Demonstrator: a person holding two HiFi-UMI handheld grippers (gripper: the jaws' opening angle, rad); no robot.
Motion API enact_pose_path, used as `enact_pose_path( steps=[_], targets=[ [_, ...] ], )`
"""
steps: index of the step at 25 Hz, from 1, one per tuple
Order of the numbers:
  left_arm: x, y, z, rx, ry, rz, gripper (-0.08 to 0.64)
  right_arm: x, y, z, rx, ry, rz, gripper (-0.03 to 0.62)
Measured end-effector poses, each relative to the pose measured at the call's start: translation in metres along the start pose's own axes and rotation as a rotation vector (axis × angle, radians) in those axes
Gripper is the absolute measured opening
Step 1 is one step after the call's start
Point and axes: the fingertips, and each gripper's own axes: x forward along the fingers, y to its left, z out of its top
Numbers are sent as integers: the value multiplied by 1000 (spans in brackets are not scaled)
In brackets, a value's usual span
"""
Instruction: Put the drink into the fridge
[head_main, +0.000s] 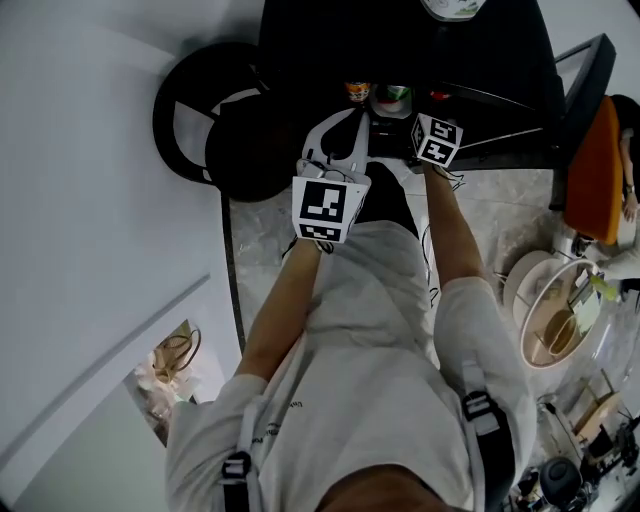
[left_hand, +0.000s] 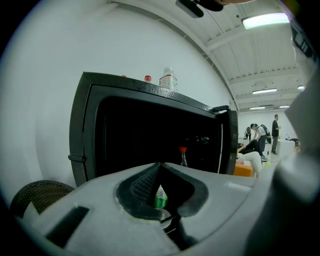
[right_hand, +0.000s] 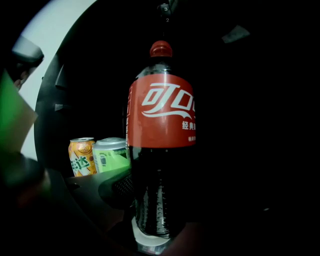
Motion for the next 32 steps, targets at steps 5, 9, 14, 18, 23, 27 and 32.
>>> enact_pose_path(
  steps=[5, 9, 14, 18, 23, 27, 32],
  targets=[
    [7, -6, -8, -8, 1, -2, 9, 1, -3, -3, 24, -45, 11, 261],
    [8, -10, -16, -10, 6, -11, 9, -1, 0, -3, 2, -52, 16, 261],
    [9, -18, -21, -18, 14, -24, 9, -2, 4, -9, -48, -31, 40, 261],
    [11, -21, -18, -16, 7, -24, 9, -3, 6, -11, -34, -7, 50, 261],
    [9, -17, -13, -23, 3, -12, 9, -9, 6, -20, -32, 43, 40, 262],
    [3, -24, -9, -53, 22, -2, 9, -32, 5, -25, -35, 83, 38, 262],
    [-19, -24, 7, -80, 29, 14, 9, -73, 13, -17, -21, 110, 34, 262]
  ],
)
